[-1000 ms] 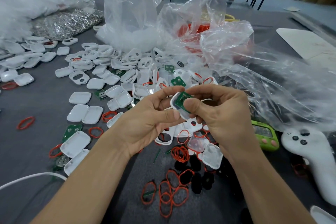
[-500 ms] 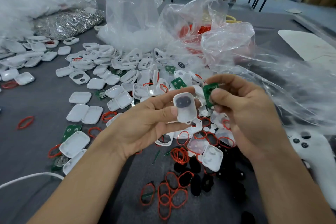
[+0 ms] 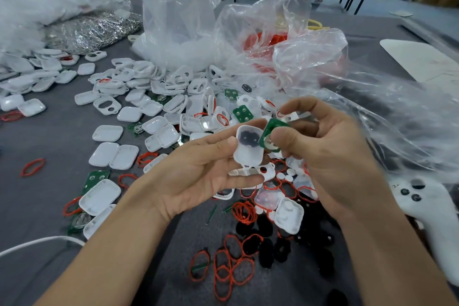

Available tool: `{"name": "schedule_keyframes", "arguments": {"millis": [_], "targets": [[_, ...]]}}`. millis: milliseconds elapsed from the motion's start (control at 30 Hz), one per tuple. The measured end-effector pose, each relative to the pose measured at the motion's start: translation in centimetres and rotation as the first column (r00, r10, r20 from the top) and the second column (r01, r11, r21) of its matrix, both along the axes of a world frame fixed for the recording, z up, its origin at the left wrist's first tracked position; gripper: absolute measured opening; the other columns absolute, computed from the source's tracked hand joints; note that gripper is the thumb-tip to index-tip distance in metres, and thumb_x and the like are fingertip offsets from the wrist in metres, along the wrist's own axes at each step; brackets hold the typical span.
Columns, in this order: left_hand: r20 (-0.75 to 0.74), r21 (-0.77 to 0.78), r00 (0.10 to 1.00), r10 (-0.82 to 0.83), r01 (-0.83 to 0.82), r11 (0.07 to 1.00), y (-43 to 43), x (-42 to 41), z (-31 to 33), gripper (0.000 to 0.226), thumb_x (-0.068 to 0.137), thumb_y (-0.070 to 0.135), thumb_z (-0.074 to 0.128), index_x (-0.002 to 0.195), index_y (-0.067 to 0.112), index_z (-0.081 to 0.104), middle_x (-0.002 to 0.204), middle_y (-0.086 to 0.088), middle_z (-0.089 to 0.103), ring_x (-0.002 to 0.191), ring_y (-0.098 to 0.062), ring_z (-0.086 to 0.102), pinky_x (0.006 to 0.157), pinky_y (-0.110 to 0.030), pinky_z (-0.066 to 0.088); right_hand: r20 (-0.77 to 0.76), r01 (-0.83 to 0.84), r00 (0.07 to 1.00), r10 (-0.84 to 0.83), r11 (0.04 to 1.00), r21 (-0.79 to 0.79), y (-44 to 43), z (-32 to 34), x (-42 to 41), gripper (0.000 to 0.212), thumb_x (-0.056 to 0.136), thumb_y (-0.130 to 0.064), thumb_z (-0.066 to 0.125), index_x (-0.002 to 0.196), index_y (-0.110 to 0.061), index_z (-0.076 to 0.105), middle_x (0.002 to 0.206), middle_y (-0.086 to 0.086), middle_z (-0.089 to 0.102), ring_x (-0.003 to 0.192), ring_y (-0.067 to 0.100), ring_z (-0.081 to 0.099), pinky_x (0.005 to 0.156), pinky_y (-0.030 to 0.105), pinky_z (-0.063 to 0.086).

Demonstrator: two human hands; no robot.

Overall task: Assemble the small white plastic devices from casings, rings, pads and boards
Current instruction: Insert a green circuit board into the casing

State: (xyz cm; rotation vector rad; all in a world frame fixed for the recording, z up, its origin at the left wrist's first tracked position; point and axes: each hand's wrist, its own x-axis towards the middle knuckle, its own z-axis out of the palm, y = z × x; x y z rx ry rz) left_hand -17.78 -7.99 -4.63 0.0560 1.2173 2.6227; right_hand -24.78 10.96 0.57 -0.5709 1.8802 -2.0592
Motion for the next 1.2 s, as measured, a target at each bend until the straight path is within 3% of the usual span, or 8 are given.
{"name": "schedule_keyframes", "arguments": {"millis": [133,300,467,600,800,1000,1200], "targets": [[0.043,-0.006,0.998,0.036,-0.035,0.999,0.1,0.0,-0.1,0.047,0.090,0.019,0.063,0.136,0.010,0.065,0.126,-0.014,0.070,0.114,-0.030,0.069,0.089,-0.040,0.060,-0.077,0.010,0.997,-0.008,1.000,0.030,-0.8,-0.2,0.6,0.021,0.079,0.003,0.083,0.078,-0.016,0.073,0.069,0.011,0.075,0.049,0.017,0.063,0.050,0.024,0.050],[0.033,-0.027,0.999,0.025,-0.024,0.999,0.2,0.1,0.0,0.047,0.093,0.018,0.059,0.140,0.012,0.062,0.118,-0.010,0.073,0.106,-0.024,0.071,0.086,-0.034,0.060,-0.053,-0.003,0.999,0.005,0.999,0.035,-1.1,-0.3,0.9,0.015,0.082,0.006,0.079,0.075,-0.004,0.069,0.072,0.006,0.077,0.048,0.014,0.063,0.048,0.020,0.050],[0.046,-0.042,0.998,0.033,-0.031,0.999,0.4,-0.1,0.0,0.045,0.093,0.017,0.058,0.138,0.012,0.064,0.114,-0.009,0.073,0.102,-0.022,0.072,0.084,-0.033,0.060,-0.056,-0.026,0.998,0.031,0.997,0.075,-1.1,-0.5,0.8,0.016,0.084,0.004,0.077,0.074,-0.006,0.070,0.077,0.010,0.077,0.050,0.017,0.061,0.049,0.022,0.050],[0.053,-0.034,0.998,0.030,-0.028,0.999,0.5,0.0,0.0,0.041,0.093,0.016,0.057,0.133,0.013,0.068,0.113,-0.010,0.073,0.100,-0.022,0.073,0.082,-0.032,0.061,-0.096,-0.010,0.995,0.027,0.986,0.168,-1.0,-1.0,0.7,0.017,0.084,-0.004,0.081,0.073,-0.012,0.072,0.074,0.013,0.074,0.052,0.019,0.061,0.047,0.033,0.050],[0.061,-0.041,0.998,0.034,-0.032,0.999,0.6,0.1,0.1,0.040,0.092,0.016,0.058,0.130,0.012,0.069,0.113,-0.011,0.074,0.100,-0.022,0.074,0.081,-0.031,0.061,-0.251,0.102,0.967,-0.038,0.964,0.247,-1.0,-1.4,1.0,0.016,0.083,-0.016,0.085,0.073,-0.025,0.075,0.066,-0.002,0.072,0.048,0.009,0.059,0.040,0.016,0.042],[0.068,-0.003,0.997,0.024,-0.024,1.000,0.7,0.1,0.3,0.045,0.090,0.014,0.060,0.135,0.007,0.065,0.111,-0.014,0.072,0.096,-0.023,0.074,0.078,-0.032,0.063,-0.428,0.273,0.893,-0.136,0.922,0.276,-1.1,-1.3,0.8,0.016,0.072,-0.026,0.093,0.075,-0.035,0.080,0.077,-0.009,0.072,0.066,0.023,0.065,0.057,0.040,0.054],[0.052,0.001,0.999,0.018,-0.018,1.000,0.6,0.1,0.2,0.047,0.086,0.016,0.065,0.132,0.008,0.067,0.107,-0.011,0.075,0.094,-0.022,0.075,0.077,-0.032,0.063,-0.443,0.280,0.883,-0.159,0.933,0.225,-1.1,-1.4,1.1,0.019,0.070,-0.023,0.095,0.074,-0.033,0.080,0.071,-0.006,0.073,0.061,0.022,0.068,0.054,0.044,0.055]]}}
